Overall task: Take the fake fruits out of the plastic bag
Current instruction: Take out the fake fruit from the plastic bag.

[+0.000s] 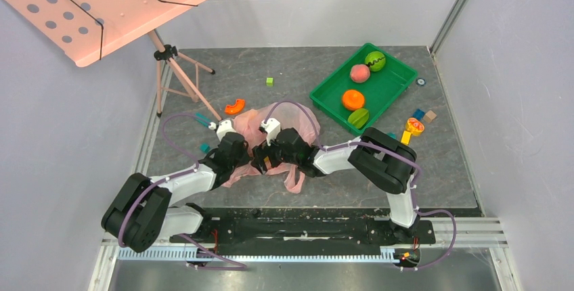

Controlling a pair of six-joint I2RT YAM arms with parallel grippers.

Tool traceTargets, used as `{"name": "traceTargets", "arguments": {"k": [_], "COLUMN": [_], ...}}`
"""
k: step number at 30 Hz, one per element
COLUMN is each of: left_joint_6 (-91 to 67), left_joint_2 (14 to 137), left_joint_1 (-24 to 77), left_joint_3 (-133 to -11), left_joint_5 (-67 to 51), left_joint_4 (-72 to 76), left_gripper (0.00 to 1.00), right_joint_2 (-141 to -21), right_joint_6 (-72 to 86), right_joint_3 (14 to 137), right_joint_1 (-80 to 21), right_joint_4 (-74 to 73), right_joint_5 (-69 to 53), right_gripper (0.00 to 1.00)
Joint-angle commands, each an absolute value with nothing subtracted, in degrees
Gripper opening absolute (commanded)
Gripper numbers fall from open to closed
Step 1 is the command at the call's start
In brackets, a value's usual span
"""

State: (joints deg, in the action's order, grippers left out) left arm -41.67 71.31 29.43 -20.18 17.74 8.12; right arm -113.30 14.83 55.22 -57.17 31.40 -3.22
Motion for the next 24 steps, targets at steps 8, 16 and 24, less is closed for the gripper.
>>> {"name": "traceTargets", "arguments": {"k": [8, 16, 24], "left_joint_6": [-42.3, -42.3, -42.1], "left_joint_2": [71.0, 70.8, 71.1], "left_joint_1": [30.0, 30.0, 30.0], "left_joint_3": [-19.0, -19.2, -19.2], "left_joint_5": [16.2, 16.5, 16.7], "left_joint_4": [8.3, 8.2, 8.3], "left_gripper": [0.02, 0.02, 0.02], "right_joint_2": [-109.8, -102.5, -96.6], "right_joint_6": [13.3, 12.5, 11.5], "right_joint_3": [53.5, 48.4, 44.8], "right_joint_1": [-57.6, -57.6, -57.6], "right_joint_4": [33.0, 32.9, 31.4], "right_joint_5": [-1.0, 3.7, 6.5], "right_gripper": [0.77, 0.73, 0.73]}}
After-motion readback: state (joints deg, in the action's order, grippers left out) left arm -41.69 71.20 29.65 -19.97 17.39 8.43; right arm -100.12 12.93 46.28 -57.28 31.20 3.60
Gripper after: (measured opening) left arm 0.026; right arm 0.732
